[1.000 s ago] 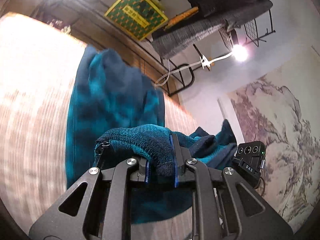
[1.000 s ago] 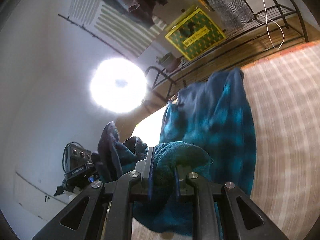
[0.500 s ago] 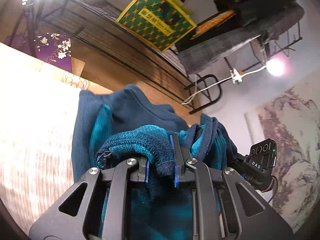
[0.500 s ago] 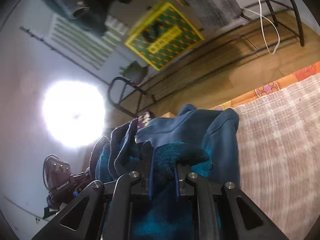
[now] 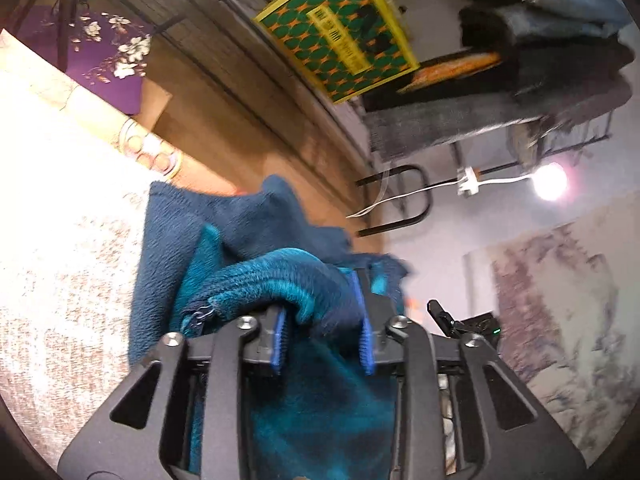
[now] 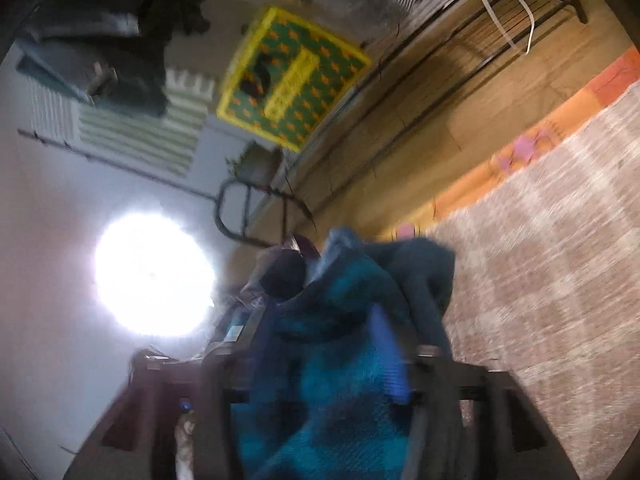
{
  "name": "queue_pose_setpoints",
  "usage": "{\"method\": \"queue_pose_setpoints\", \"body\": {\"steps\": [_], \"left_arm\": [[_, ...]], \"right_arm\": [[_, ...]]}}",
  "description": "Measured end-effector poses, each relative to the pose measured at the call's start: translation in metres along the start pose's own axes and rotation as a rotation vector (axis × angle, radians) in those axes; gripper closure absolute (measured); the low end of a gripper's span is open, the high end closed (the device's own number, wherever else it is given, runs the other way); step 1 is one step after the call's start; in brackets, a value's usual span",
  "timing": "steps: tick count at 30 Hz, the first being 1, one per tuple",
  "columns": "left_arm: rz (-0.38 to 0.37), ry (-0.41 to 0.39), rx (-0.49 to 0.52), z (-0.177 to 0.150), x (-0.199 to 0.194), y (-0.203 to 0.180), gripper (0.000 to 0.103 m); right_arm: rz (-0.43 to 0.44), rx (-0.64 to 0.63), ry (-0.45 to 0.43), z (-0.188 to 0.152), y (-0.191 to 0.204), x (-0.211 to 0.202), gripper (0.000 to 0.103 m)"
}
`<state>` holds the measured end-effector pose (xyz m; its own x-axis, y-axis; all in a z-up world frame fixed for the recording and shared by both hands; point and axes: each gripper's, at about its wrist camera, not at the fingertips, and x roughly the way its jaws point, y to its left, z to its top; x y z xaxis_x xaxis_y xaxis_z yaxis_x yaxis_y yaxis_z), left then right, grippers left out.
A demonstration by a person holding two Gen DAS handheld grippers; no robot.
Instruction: Fold large clothes
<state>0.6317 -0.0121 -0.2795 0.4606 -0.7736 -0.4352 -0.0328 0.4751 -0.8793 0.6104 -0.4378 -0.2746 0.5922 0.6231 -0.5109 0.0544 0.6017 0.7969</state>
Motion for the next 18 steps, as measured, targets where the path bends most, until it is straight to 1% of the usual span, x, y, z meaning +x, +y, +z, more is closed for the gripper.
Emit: {"method": "queue_pose_setpoints", "body": {"steps": [1,2,3,4,5,6,7,8,11,13,14,15,16,17,18], "left_arm": [[-0.02,0.001,-0.003,0.003,-0.002,-0.002,0.056],[-0.025,0.002,-0.004,0.006,-0.003,-0.003,0.041],[-0.009,-0.007,-0.004,0.009,-0.006,-0.006,0.039],[0.01,-0.023,0.006,0.012,-0.01,-0.009,0.039],[0.024,-0.042,0.044,0.015,-0.018,-0.015,0.039],[0.044,-0.061,0.081,0.015,-0.024,-0.021,0.039],[0.086,-0.082,0.149,0.013,-0.033,-0.03,0.039],[0.127,-0.081,0.221,0.008,-0.036,-0.038,0.039],[0.196,-0.05,0.387,-0.01,-0.038,-0.053,0.039],[0.183,0.001,0.433,-0.024,-0.032,-0.053,0.04],[0.169,0.044,0.459,-0.032,-0.024,-0.051,0.041],[0.186,0.057,0.483,-0.036,-0.017,-0.051,0.043],[0.218,0.063,0.515,-0.041,-0.01,-0.051,0.044],[0.273,0.06,0.557,-0.046,0.001,-0.049,0.045],[0.299,0.057,0.562,-0.046,0.01,-0.046,0.045]], "right_arm": [[0.005,0.003,-0.028,0.002,0.001,-0.008,0.042],[0.006,-0.014,-0.055,0.002,0.005,-0.017,0.047],[-0.01,-0.048,-0.063,0.002,0.011,-0.023,0.05],[-0.03,-0.088,-0.062,-0.001,0.018,-0.027,0.054],[-0.051,-0.15,-0.058,-0.006,0.029,-0.03,0.057],[-0.095,-0.242,-0.052,-0.013,0.043,-0.031,0.058],[-0.135,-0.32,-0.046,-0.021,0.055,-0.032,0.06],[-0.153,-0.379,-0.041,-0.027,0.064,-0.032,0.062],[-0.211,-0.598,-0.008,-0.05,0.091,-0.019,0.063],[-0.216,-0.656,0.039,-0.06,0.096,-0.007,0.063],[-0.211,-0.682,0.062,-0.067,0.097,0.0,0.063],[-0.216,-0.722,0.079,-0.075,0.097,0.005,0.063],[-0.237,-0.757,0.088,-0.079,0.098,0.012,0.063],[-0.272,-0.79,0.095,-0.084,0.096,0.02,0.067],[-0.351,-0.819,0.093,-0.086,0.092,0.028,0.068]]}}
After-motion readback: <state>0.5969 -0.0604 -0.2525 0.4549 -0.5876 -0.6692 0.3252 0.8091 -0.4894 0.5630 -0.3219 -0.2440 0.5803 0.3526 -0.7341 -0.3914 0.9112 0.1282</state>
